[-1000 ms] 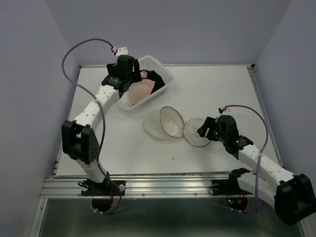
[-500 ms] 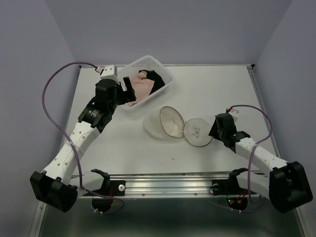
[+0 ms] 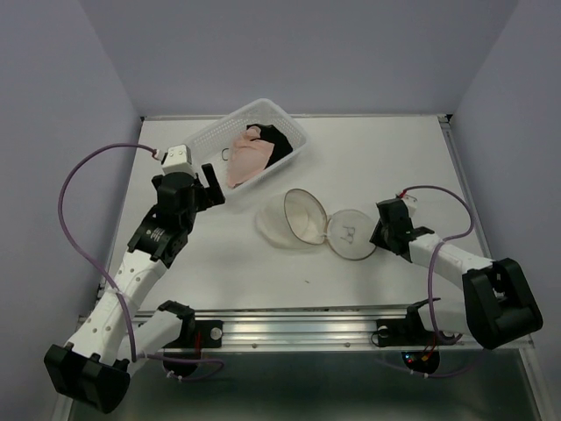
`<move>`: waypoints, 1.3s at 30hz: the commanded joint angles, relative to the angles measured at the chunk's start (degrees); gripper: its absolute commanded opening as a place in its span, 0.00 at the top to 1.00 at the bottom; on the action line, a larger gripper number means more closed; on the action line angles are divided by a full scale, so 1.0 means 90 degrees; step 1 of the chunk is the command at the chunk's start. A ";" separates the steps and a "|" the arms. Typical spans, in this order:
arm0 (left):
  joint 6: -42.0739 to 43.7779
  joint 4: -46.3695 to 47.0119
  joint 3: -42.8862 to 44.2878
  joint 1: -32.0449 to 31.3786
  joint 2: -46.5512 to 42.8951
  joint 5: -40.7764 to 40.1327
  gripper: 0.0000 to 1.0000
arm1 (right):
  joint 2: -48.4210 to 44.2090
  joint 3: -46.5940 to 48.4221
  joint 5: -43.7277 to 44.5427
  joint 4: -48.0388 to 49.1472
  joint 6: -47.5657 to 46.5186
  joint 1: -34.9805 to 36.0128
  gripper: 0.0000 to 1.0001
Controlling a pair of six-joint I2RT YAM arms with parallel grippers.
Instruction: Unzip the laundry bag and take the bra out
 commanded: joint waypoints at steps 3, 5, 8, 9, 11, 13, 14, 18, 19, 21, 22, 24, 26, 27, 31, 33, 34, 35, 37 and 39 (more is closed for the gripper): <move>0.0079 0.0482 -0.0130 0.0154 -0.0330 -0.0166 0.01 | 0.0256 0.0158 -0.0005 0.0442 0.0188 -0.0042 0.82; 0.0069 0.0522 -0.0150 0.0262 -0.0398 -0.0078 0.01 | 0.0198 0.0128 0.0024 0.0432 0.0208 -0.0042 0.94; 0.0079 0.0561 -0.0189 0.0311 -0.0438 0.0020 0.01 | -0.0104 0.0186 0.0141 0.0403 0.0159 -0.0042 0.99; 0.0089 0.0561 -0.0189 0.0311 -0.0438 0.0049 0.01 | -0.0453 0.0235 0.0248 0.0335 0.0120 -0.0042 0.99; 0.0099 0.0561 -0.0189 0.0321 -0.0438 0.0059 0.01 | -0.0826 0.0517 0.0346 0.0218 -0.0182 -0.0042 0.99; 0.0118 0.0571 -0.0179 0.0331 -0.0428 0.0117 0.01 | -0.1284 0.0859 0.0453 -0.0075 -0.0611 -0.0042 0.99; 0.0128 0.0571 -0.0179 0.0331 -0.0428 0.0137 0.01 | -0.1403 0.1054 0.0473 -0.0163 -0.0767 -0.0042 0.99; 0.0128 0.0590 -0.0189 0.0418 -0.0408 0.0215 0.01 | -0.1474 0.2097 0.0182 -0.0562 -0.1538 -0.0042 0.99; 0.0118 0.0581 -0.0189 0.0418 -0.0408 0.0215 0.01 | -0.1472 0.2294 0.0122 -0.0728 -0.1627 -0.0042 0.99; 0.0118 0.0610 -0.0218 0.0428 -0.0418 0.0332 0.01 | -0.1142 0.2733 -0.0092 -0.1050 -0.1880 -0.0042 0.99; 0.0118 0.0629 -0.0228 0.0419 -0.0418 0.0371 0.01 | -0.1053 0.2823 -0.0122 -0.1139 -0.1921 -0.0042 0.99; 0.0128 0.0629 -0.0238 0.0428 -0.0370 0.0391 0.01 | -0.0916 0.2911 -0.0103 -0.1179 -0.1979 -0.0042 0.99; 0.0157 0.0620 -0.0238 0.0428 -0.0330 0.0440 0.01 | -0.0838 0.3048 -0.0054 -0.1179 -0.2116 0.0143 0.99; 0.0157 0.0620 -0.0228 0.0428 -0.0282 0.0546 0.01 | -0.0731 0.3106 -0.0093 -0.1189 -0.2174 0.0144 0.99; 0.0167 0.0649 -0.0218 0.0428 -0.0135 0.0986 0.02 | -0.0341 0.3351 0.0082 -0.1228 -0.2506 0.0650 0.99; 0.0186 0.0639 -0.0209 0.0428 -0.0067 0.1045 0.03 | -0.0116 0.3555 0.0306 -0.1267 -0.2595 0.1021 0.99; 0.0196 0.0620 -0.0199 0.0438 -0.0047 0.1055 0.04 | -0.0009 0.3624 0.0404 -0.1267 -0.2672 0.1138 0.99; 0.0196 0.0620 -0.0199 0.0438 -0.0037 0.1065 0.04 | 0.0205 0.3711 0.0540 -0.1287 -0.2721 0.1256 0.99; 0.0148 0.0639 -0.0218 0.0428 0.0002 0.1269 0.06 | 0.0527 0.3995 0.0824 -0.1345 -0.2819 0.1442 0.99; 0.0079 0.0697 -0.0267 0.0419 0.0041 0.1621 0.09 | 0.0695 0.4151 0.0825 -0.1345 -0.2849 0.1520 0.99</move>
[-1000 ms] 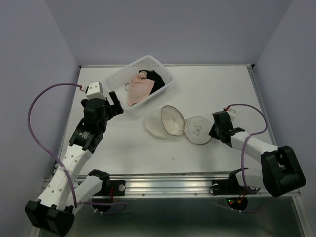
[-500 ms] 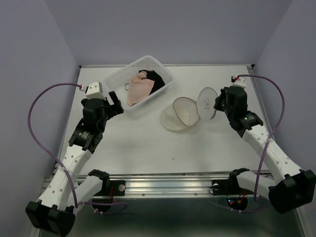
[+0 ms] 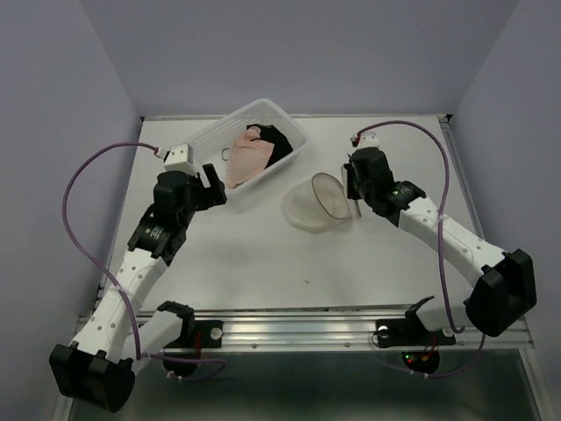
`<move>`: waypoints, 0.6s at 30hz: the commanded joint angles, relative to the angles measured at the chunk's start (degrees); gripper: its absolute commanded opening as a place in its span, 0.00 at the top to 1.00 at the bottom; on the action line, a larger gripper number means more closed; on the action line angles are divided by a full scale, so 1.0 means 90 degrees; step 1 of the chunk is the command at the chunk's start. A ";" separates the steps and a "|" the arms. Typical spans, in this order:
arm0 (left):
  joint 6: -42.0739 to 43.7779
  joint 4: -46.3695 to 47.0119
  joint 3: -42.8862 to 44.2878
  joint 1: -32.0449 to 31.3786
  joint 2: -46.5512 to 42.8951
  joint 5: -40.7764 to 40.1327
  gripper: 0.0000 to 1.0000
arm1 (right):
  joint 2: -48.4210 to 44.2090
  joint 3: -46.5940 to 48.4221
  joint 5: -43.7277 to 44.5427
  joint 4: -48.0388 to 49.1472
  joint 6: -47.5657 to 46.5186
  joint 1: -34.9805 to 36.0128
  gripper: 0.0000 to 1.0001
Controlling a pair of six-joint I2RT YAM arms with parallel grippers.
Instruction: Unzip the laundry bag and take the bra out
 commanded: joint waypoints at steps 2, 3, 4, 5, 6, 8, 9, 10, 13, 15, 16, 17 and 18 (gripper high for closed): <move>-0.0212 0.0353 -0.0075 0.0003 0.0092 0.0752 0.14 | 0.0411 0.0674 0.0451 -0.0051 -0.0355 0.0235 0.99; -0.0291 0.0382 -0.0066 -0.0007 0.0170 0.0975 0.16 | 0.0547 0.0743 0.0432 -0.0041 -0.0384 0.0294 0.99; -0.0408 0.0469 -0.0066 -0.0074 0.0209 0.1190 0.19 | 0.0607 0.0840 0.0412 -0.0032 -0.0433 0.0295 0.99; -0.0409 0.0518 -0.0075 -0.0104 0.0229 0.1289 0.20 | 0.0665 0.0889 0.0373 -0.0002 -0.0433 0.0382 0.99; -0.0496 0.0567 -0.0095 -0.0124 0.0268 0.1377 0.22 | 0.0772 0.0929 0.0286 0.0046 -0.0452 0.0441 0.99; -0.0507 0.0597 -0.0085 -0.0134 0.0307 0.1398 0.25 | 0.0919 0.1036 0.0265 0.0164 -0.0492 0.0675 0.99; -0.0487 0.0578 -0.0056 -0.0134 0.0317 0.1359 0.25 | 0.1113 0.1094 0.0391 0.0164 -0.0501 0.0879 0.99; -0.0487 0.0578 -0.0056 -0.0134 0.0317 0.1339 0.26 | 0.1231 0.1201 0.0460 0.0164 -0.0531 0.0987 0.99; -0.0487 0.0587 -0.0066 -0.0124 0.0346 0.1388 0.28 | 0.1621 0.1329 0.0607 0.0164 -0.0512 0.1212 0.99; -0.0448 0.0568 -0.0085 -0.0134 0.0375 0.1378 0.29 | 0.1846 0.1407 0.0607 0.0164 -0.0463 0.1340 0.99; -0.0429 0.0568 -0.0085 -0.0134 0.0385 0.1378 0.29 | 0.1935 0.1436 0.0607 0.0164 -0.0462 0.1446 0.99; -0.0419 0.0548 -0.0095 -0.0124 0.0385 0.1368 0.29 | 0.2023 0.1466 0.0646 0.0164 -0.0472 0.1505 0.99; -0.0419 0.0558 -0.0105 -0.0133 0.0395 0.1368 0.29 | 0.2101 0.1524 0.0743 0.0164 -0.0482 0.1670 0.99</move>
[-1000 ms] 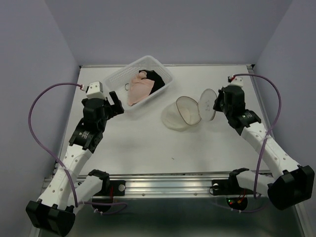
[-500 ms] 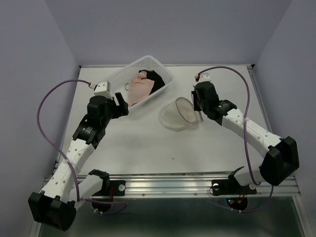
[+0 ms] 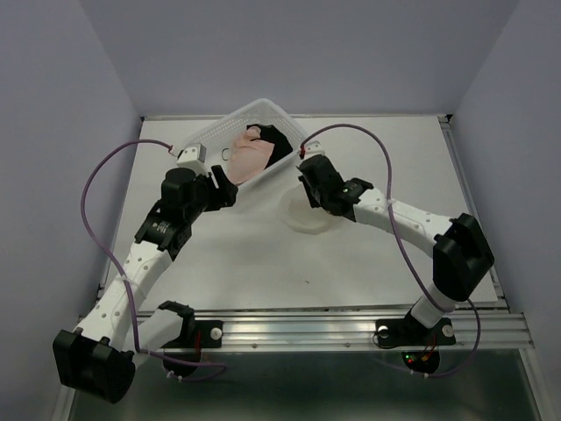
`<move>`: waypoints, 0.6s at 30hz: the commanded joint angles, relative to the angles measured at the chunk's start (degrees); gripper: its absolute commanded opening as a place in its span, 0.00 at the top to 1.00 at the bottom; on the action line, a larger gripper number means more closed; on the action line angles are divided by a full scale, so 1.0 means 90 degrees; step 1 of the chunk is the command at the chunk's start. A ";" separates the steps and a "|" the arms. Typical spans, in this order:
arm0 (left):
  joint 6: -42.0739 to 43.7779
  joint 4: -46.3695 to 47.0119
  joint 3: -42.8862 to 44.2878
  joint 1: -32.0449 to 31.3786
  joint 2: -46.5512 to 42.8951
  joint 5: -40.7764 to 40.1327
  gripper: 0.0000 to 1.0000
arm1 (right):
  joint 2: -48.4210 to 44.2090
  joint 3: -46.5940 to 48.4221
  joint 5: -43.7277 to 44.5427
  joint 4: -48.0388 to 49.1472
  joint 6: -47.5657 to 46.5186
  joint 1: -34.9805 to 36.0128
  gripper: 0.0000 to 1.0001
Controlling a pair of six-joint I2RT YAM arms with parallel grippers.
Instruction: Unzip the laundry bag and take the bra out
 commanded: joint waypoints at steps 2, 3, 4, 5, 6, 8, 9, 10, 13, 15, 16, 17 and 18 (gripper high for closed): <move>0.0028 0.0245 -0.0075 -0.0010 0.0004 0.0106 0.30 | 0.0457 0.0420 0.0416 0.0127 -0.0074 0.0460 0.99; 0.0038 0.0235 -0.0076 -0.0010 0.0014 0.0115 0.30 | 0.0546 0.0449 0.0484 0.0108 -0.0074 0.0635 0.99; 0.0038 0.0225 -0.0085 -0.0010 0.0004 0.0096 0.30 | 0.0643 0.0527 0.0601 0.0050 -0.0084 0.0724 0.99; 0.0048 0.0235 -0.0085 -0.0010 -0.0006 0.0096 0.30 | 0.0760 0.0556 0.0660 0.0011 -0.0084 0.0802 0.99; 0.0048 0.0225 -0.0085 -0.0010 -0.0006 0.0086 0.30 | 0.0974 0.0595 0.0728 -0.0038 -0.0084 0.0870 0.99; 0.0067 0.0215 -0.0105 -0.0010 -0.0025 0.0057 0.30 | 0.1181 0.0683 0.0826 -0.0155 -0.0065 0.1026 0.99; 0.0067 0.0206 -0.0124 -0.0010 -0.0035 0.0047 0.30 | 0.1355 0.0693 0.0865 -0.0185 -0.0035 0.1027 0.99; 0.0077 0.0196 -0.0134 -0.0010 -0.0045 0.0047 0.30 | 0.1425 0.0693 0.0875 -0.0175 -0.0016 0.1085 0.99; 0.0106 0.0176 -0.0144 -0.0010 -0.0054 -0.0002 0.30 | 0.1572 0.0684 0.0885 -0.0185 0.0062 0.1086 0.96; 0.0116 0.0157 -0.0134 -0.0010 -0.0064 -0.0021 0.30 | 0.1572 0.0684 0.0847 -0.0214 0.0092 0.1086 0.84; 0.0116 0.0157 -0.0134 0.0000 -0.0064 -0.0021 0.30 | 0.1572 0.0722 0.0827 -0.0311 0.0121 0.1086 0.82; 0.0116 0.0166 -0.0144 -0.0010 -0.0074 -0.0031 0.30 | 0.1553 0.0790 0.0807 -0.0409 0.0208 0.1086 0.75; 0.0126 0.0157 -0.0144 -0.0010 -0.0084 -0.0031 0.30 | 0.1514 0.0897 0.0807 -0.0497 0.0238 0.1086 0.72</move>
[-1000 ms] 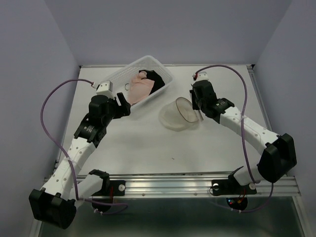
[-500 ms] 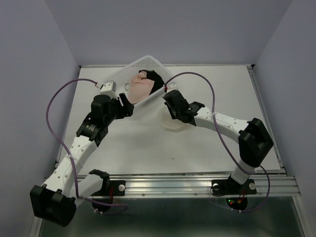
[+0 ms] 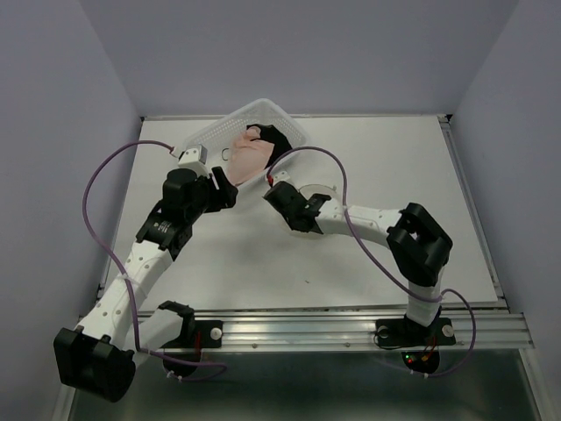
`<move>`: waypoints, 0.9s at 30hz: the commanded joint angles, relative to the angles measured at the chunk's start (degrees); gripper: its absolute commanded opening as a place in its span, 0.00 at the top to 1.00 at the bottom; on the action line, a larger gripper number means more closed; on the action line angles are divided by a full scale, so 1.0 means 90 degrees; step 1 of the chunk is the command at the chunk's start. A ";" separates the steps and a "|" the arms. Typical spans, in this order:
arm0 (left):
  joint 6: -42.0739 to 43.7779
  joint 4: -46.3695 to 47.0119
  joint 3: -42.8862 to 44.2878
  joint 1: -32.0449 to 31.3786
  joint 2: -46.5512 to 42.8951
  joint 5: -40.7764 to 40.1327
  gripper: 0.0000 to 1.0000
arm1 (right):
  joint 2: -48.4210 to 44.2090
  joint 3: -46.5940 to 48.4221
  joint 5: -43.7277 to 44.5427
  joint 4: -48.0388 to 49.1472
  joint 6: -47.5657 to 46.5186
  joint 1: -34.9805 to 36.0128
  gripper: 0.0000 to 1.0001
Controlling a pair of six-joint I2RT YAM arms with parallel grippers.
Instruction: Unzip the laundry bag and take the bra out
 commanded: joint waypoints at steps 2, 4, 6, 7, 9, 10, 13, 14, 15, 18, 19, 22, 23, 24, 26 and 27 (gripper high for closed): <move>0.0126 0.0147 -0.0071 0.0000 -0.0152 -0.0065 0.30 | -0.0361 0.0515 0.0168 -0.0377 0.0204 -0.0029 0.66; 0.0136 0.0128 -0.0061 0.0000 -0.0162 -0.0104 0.30 | -0.0567 0.0573 0.0139 -0.0406 0.0185 -0.0029 0.56; 0.0145 0.0118 -0.0052 0.0000 -0.0181 -0.0143 0.30 | -0.0850 0.0613 0.0091 -0.0416 0.0146 -0.0029 0.52; 0.0145 0.0118 -0.0052 -0.0010 -0.0191 -0.0153 0.30 | -0.0928 0.0681 0.0071 -0.0464 0.0156 -0.0029 0.50; 0.0155 0.0118 -0.0052 -0.0010 -0.0191 -0.0163 0.30 | -0.1153 0.0730 0.0051 -0.0504 0.0136 -0.0029 0.45; 0.0155 0.0108 -0.0052 -0.0010 -0.0201 -0.0173 0.30 | -0.1221 0.0749 0.0051 -0.0542 0.0136 -0.0029 0.43; 0.0165 0.0098 -0.0052 0.0000 -0.0230 -0.0251 0.30 | -0.1563 0.0711 0.0090 -0.0543 0.0107 -0.0029 0.38; 0.0165 0.0098 -0.0052 0.0000 -0.0249 -0.0261 0.30 | -0.1641 0.0691 0.0139 -0.0553 0.0116 -0.0029 0.36; 0.0175 0.0089 -0.0042 0.0000 -0.0269 -0.0261 0.30 | -0.1719 0.0643 0.0187 -0.0543 0.0117 -0.0029 0.30; 0.0184 0.0011 0.0046 0.0000 -0.0415 -0.0719 0.27 | -0.2100 0.0380 0.0558 -0.0494 0.0136 -0.0029 0.13; 0.0204 -0.0077 0.0094 0.0000 -0.0532 -0.0990 0.23 | -0.2333 0.0282 0.0820 -0.0446 0.0184 -0.0029 0.10; 0.0262 -0.0253 0.0212 0.0010 -0.0863 -0.1548 0.19 | -0.2821 -0.0264 0.0950 -0.0290 0.0350 -0.0516 0.00; 0.0272 -0.0273 0.0222 0.0000 -0.0971 -0.1695 0.18 | -0.3249 -0.0421 0.0930 -0.0241 0.0506 -0.0865 0.00; 0.0292 -0.0283 0.0222 0.0000 -0.1098 -0.1832 0.17 | -0.3504 -0.0596 0.0891 -0.0172 0.0575 -0.1043 0.00; 0.0331 -0.0341 0.0203 0.0000 -0.1488 -0.2213 0.14 | -0.4061 -0.1143 0.0930 0.0032 0.0741 -0.1385 0.00; 0.0341 -0.0370 0.0183 0.0000 -0.1615 -0.2359 0.14 | -0.4615 -0.1309 0.0998 0.0091 0.0780 -0.1502 0.00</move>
